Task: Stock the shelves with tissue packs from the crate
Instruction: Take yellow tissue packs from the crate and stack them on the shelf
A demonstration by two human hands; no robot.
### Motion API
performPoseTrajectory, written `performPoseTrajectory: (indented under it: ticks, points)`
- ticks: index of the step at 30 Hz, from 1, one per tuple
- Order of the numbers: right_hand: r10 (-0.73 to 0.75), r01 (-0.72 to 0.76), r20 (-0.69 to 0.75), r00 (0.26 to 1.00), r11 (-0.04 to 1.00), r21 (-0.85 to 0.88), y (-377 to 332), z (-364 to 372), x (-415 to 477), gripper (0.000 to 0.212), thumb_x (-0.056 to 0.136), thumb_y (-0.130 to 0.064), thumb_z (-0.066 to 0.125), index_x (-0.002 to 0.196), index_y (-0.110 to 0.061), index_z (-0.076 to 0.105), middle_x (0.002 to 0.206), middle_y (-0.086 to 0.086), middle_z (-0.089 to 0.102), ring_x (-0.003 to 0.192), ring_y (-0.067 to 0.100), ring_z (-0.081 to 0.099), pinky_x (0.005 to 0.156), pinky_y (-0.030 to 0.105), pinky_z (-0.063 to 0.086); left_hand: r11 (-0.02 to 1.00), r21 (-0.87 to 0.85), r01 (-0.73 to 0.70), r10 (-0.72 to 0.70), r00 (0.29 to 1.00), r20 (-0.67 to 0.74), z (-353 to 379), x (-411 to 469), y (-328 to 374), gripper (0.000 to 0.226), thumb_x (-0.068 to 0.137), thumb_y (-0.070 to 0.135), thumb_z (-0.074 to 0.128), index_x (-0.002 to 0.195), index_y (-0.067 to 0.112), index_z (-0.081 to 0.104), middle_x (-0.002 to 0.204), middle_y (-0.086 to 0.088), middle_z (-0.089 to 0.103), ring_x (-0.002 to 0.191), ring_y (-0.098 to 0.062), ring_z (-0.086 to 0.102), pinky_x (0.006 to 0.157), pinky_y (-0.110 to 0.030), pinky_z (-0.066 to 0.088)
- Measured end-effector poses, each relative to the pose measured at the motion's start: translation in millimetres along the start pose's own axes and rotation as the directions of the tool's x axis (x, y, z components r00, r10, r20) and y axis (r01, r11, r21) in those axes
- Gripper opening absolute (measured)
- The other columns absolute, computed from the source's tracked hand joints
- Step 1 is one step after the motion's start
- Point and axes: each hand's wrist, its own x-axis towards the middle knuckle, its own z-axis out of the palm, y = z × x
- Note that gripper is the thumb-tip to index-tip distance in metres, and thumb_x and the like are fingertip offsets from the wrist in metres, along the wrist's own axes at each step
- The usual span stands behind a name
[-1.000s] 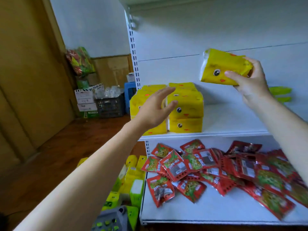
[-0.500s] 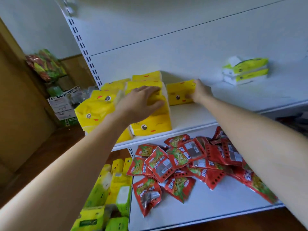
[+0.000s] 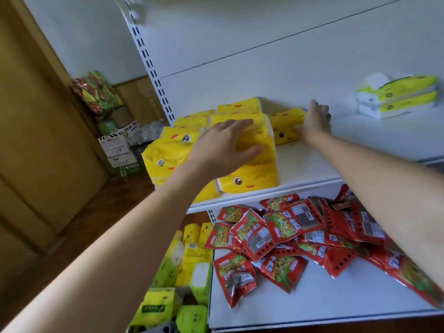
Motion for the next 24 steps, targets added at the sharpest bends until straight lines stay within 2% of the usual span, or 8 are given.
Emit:
performPoseTrajectory:
  ticks: [6, 10, 13, 15, 18, 21, 23, 24]
  points:
    - [-0.318, 0.328, -0.081, 0.945, 0.930, 0.166, -47, -44, -26, 0.059, 0.088, -0.019, 0.056, 0.141, -0.012, 0.032, 0.140, 0.013, 0.035, 0.130, 0.024, 0.037, 0.101, 0.024, 0.030, 0.984, -0.153, 0.093, -0.104, 0.992, -0.069, -15, -28, -33, 0.054, 0.094, 0.049, 0.043, 0.142, 0.026, 0.038, 0.145, 0.001, 0.043, 0.132, -0.020, 0.040, 0.102, -0.034, 0.035]
    - [-0.557, 0.546, -0.061, 0.828, 0.778, 0.312, -112, -43, -75, 0.050, 0.088, -0.016, 0.058, 0.135, -0.010, 0.043, 0.134, 0.012, 0.046, 0.123, 0.019, 0.045, 0.092, 0.013, 0.031, 0.962, -0.181, 0.206, -0.228, 0.968, -0.109, -31, -67, -66, 0.049, 0.097, 0.041, 0.042, 0.141, 0.021, 0.040, 0.143, -0.001, 0.046, 0.132, -0.019, 0.040, 0.100, -0.028, 0.033]
    - [-0.703, 0.643, -0.017, 0.711, 0.640, 0.420, -168, -25, -138, 0.045, 0.087, -0.016, 0.056, 0.130, -0.009, 0.049, 0.130, 0.008, 0.050, 0.116, 0.012, 0.046, 0.087, 0.001, 0.028, 0.940, -0.167, 0.299, -0.323, 0.936, -0.138, -47, -112, -97, 0.046, 0.097, 0.038, 0.044, 0.139, 0.019, 0.043, 0.141, -0.002, 0.048, 0.130, -0.021, 0.043, 0.099, -0.029, 0.035]
    - [-0.764, 0.656, 0.013, 0.646, 0.563, 0.503, -198, -4, -190, 0.044, 0.085, -0.018, 0.055, 0.128, -0.010, 0.052, 0.128, 0.005, 0.053, 0.112, 0.007, 0.046, 0.088, 0.000, 0.028, 0.919, -0.158, 0.362, -0.386, 0.909, -0.157, -56, -149, -116, 0.045, 0.097, 0.035, 0.045, 0.139, 0.017, 0.044, 0.141, -0.004, 0.048, 0.130, -0.022, 0.042, 0.100, -0.029, 0.034]
    - [-0.809, 0.607, 0.099, 0.580, 0.510, 0.610, -222, 41, -275, 0.039, 0.087, -0.016, 0.056, 0.126, -0.012, 0.053, 0.127, 0.004, 0.056, 0.114, 0.010, 0.050, 0.093, 0.011, 0.036, 0.868, -0.181, 0.462, -0.487, 0.864, -0.129, -60, -216, -144, 0.044, 0.097, 0.032, 0.046, 0.139, 0.016, 0.044, 0.140, -0.004, 0.049, 0.129, -0.020, 0.043, 0.103, -0.028, 0.033]
    - [-0.808, 0.486, 0.304, 0.505, 0.558, 0.673, -222, 95, -363, 0.039, 0.089, -0.014, 0.056, 0.128, -0.012, 0.052, 0.126, 0.006, 0.055, 0.116, 0.013, 0.050, 0.087, 0.011, 0.031, 0.792, -0.201, 0.577, -0.596, 0.801, -0.052, -52, -293, -177, 0.044, 0.096, 0.030, 0.048, 0.137, 0.015, 0.045, 0.136, -0.006, 0.052, 0.126, -0.022, 0.047, 0.102, -0.030, 0.035]
    - [-0.789, 0.445, 0.451, 0.418, 0.610, 0.656, -213, 135, -419, 0.039, 0.089, -0.012, 0.056, 0.128, -0.011, 0.052, 0.125, 0.009, 0.055, 0.116, 0.016, 0.050, 0.086, 0.012, 0.032, 0.690, -0.219, 0.690, -0.706, 0.709, 0.010, -41, -350, -196, 0.044, 0.096, 0.030, 0.049, 0.137, 0.016, 0.045, 0.135, -0.006, 0.053, 0.125, -0.023, 0.048, 0.100, -0.031, 0.036]
    - [-0.768, 0.435, 0.522, 0.371, 0.641, 0.633, -207, 155, -444, 0.040, 0.088, -0.012, 0.057, 0.128, -0.012, 0.052, 0.125, 0.010, 0.054, 0.117, 0.018, 0.050, 0.090, 0.017, 0.034, 0.617, -0.245, 0.748, -0.764, 0.644, 0.041, -34, -379, -204, 0.045, 0.095, 0.031, 0.049, 0.137, 0.017, 0.045, 0.135, -0.006, 0.054, 0.124, -0.022, 0.049, 0.099, -0.030, 0.037]
